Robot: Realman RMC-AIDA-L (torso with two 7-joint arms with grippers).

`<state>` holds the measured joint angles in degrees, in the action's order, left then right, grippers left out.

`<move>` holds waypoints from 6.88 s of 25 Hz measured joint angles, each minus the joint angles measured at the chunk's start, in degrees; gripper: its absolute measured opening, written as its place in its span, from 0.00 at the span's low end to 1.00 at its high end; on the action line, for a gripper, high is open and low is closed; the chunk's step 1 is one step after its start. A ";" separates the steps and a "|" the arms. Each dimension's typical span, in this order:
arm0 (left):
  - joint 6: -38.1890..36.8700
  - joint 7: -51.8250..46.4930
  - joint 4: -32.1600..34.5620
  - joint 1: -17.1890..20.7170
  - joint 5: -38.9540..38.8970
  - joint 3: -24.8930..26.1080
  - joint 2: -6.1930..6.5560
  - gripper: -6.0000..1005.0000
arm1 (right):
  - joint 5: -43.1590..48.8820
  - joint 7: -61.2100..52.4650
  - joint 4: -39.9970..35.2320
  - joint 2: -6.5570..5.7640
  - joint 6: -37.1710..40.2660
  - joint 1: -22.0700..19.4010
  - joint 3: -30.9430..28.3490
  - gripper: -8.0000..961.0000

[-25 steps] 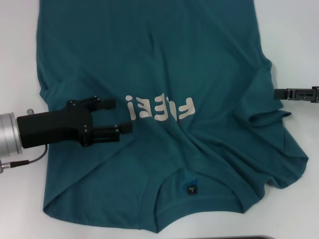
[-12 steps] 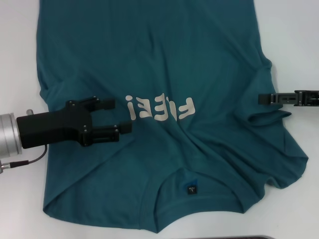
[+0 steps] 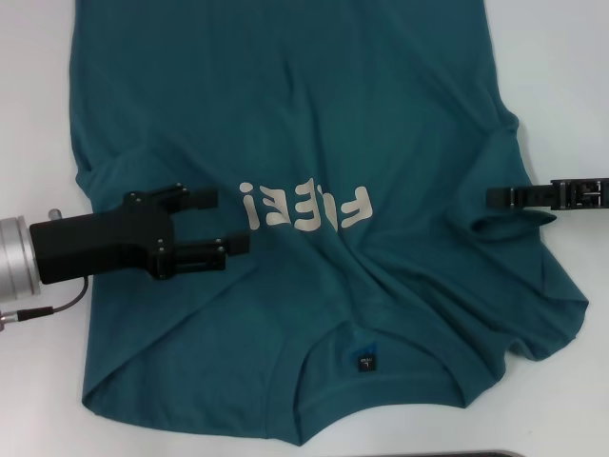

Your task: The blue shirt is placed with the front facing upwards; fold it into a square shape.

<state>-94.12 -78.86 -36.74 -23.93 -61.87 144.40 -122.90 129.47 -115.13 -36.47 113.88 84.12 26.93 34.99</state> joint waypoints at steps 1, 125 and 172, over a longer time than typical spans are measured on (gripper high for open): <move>0.00 0.01 0.00 0.02 0.00 0.03 -0.02 0.90 | 0.00 0.02 0.00 0.01 0.07 0.04 0.28 0.75; 0.96 0.29 0.09 0.26 0.00 0.24 -0.36 0.90 | -0.83 -1.81 0.17 0.20 -4.45 1.02 2.72 0.61; 1.05 0.91 0.09 0.47 -0.45 0.27 -0.50 0.90 | -5.70 5.67 0.13 2.76 8.14 4.40 3.50 0.51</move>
<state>-93.07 -77.95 -36.65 -23.46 -62.32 144.67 -123.40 123.77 -109.46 -36.34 116.64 92.26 31.33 38.49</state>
